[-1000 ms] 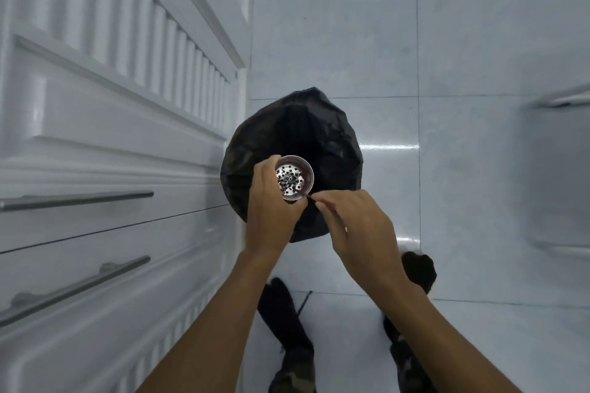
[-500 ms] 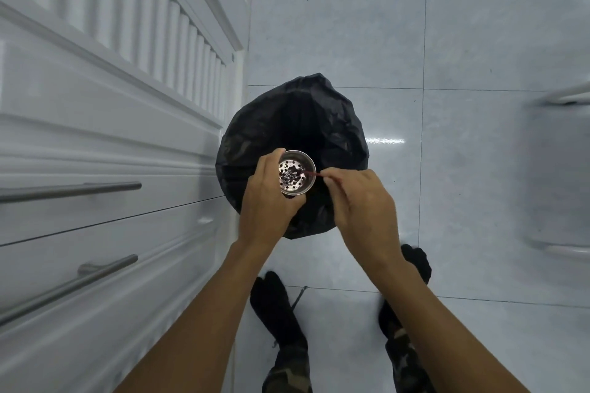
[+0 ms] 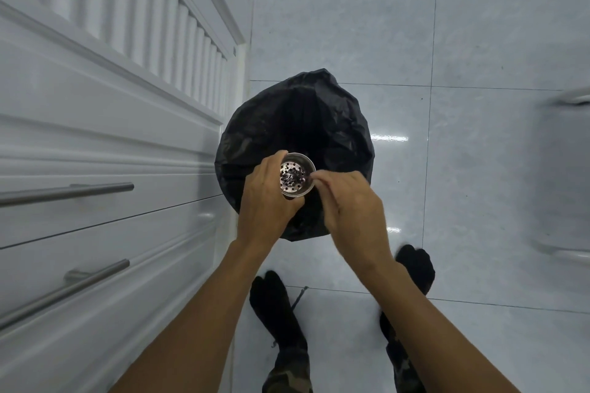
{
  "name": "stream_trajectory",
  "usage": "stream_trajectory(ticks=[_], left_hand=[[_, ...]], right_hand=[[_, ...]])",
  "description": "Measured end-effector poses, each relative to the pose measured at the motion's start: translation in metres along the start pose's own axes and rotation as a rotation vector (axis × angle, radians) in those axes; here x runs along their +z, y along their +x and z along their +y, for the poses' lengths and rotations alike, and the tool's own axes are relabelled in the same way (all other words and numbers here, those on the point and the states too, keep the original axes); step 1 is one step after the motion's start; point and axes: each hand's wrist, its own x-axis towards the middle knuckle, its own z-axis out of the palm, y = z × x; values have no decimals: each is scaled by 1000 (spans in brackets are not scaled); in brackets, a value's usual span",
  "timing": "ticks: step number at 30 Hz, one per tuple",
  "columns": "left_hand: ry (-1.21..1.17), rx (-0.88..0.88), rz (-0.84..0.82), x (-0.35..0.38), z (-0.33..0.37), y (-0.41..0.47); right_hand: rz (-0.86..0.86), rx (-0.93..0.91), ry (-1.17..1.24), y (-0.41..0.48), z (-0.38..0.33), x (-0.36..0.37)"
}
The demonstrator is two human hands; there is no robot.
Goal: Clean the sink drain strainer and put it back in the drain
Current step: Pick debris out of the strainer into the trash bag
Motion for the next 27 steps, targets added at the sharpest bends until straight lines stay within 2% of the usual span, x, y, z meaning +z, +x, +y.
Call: stream_trajectory(ticks=[3, 7, 12, 16, 21, 25, 27], left_hand=[[8, -10, -9, 2, -8, 2], [-28, -19, -10, 10, -9, 1], [-14, -20, 5, 18, -13, 4], [6, -10, 3, 23, -18, 0], [9, 7, -3, 26, -24, -6], [-13, -9, 8, 25, -24, -8], [-34, -9, 1, 26, -21, -8]], right_hand=[[44, 44, 5, -2, 11, 0], [-51, -70, 37, -13, -3, 17], [45, 58, -5, -4, 22, 16], [-60, -75, 0, -20, 7, 28], [79, 99, 21, -3, 26, 24], [-34, -91, 36, -24, 4, 38], [-4, -81, 49, -15, 4, 39]])
